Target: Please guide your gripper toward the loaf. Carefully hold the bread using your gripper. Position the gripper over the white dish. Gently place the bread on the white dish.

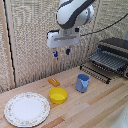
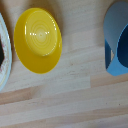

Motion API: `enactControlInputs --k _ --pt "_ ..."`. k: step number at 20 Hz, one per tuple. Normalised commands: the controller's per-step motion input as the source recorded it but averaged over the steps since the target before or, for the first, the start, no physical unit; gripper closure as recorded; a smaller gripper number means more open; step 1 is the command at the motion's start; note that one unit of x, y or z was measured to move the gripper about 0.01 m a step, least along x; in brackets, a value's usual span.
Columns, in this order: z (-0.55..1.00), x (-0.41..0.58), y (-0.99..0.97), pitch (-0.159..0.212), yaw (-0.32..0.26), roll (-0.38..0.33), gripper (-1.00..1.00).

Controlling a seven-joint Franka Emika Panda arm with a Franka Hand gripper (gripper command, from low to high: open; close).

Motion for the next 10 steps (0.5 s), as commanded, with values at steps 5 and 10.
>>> enactControlInputs --k 5,10 --pt "-0.27 0.623 -0.01 0.059 0.056 -0.002 -1.00" --pt "-0.23 0.611 -0.02 0.035 0.066 0.000 -1.00"
